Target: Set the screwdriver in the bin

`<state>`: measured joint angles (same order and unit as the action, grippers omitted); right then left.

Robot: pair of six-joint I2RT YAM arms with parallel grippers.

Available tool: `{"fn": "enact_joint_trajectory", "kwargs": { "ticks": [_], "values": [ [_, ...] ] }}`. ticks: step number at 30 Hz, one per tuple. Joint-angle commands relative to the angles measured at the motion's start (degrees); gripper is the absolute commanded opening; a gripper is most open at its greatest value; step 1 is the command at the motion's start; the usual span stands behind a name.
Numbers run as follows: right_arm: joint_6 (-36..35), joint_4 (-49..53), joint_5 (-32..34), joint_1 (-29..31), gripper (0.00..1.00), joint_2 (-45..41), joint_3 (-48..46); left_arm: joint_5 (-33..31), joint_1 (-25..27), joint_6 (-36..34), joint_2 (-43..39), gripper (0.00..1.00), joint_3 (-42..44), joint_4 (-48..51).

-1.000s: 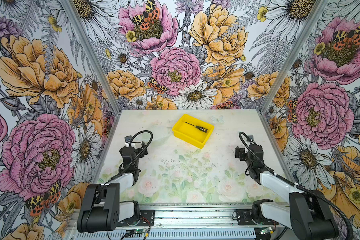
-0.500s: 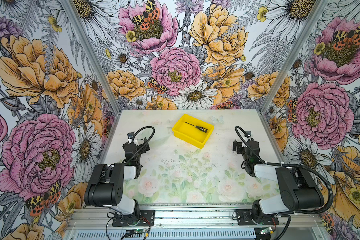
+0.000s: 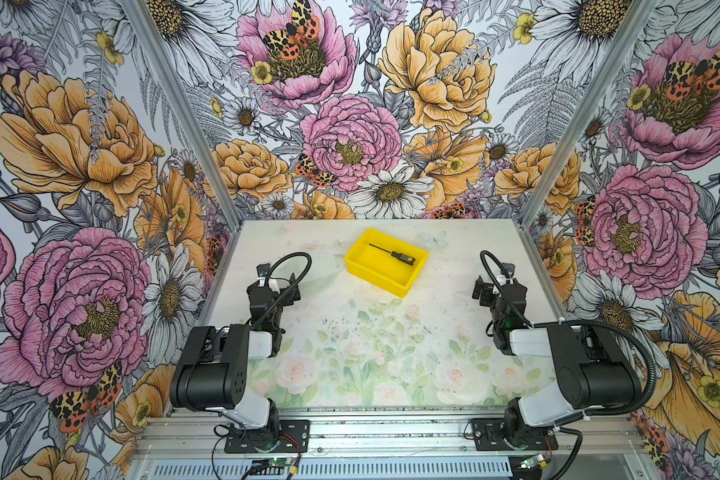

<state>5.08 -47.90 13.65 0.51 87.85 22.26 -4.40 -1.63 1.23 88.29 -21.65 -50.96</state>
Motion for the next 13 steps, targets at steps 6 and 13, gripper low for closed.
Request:
{"fn": "enact_joint_trajectory", "kwargs": {
  "ticks": [6, 13],
  "values": [
    [0.8, -2.6, 0.2, -0.1, 0.99, 0.2, -0.3, -0.5, 1.3, -1.9, 0.4, 0.99, -0.2, -2.0],
    [0.8, -2.6, 0.2, -0.2, 0.99, 0.2, -0.3, -1.5, 2.0, -2.4, 0.4, 0.99, -0.3, -1.9]
  ]
}}
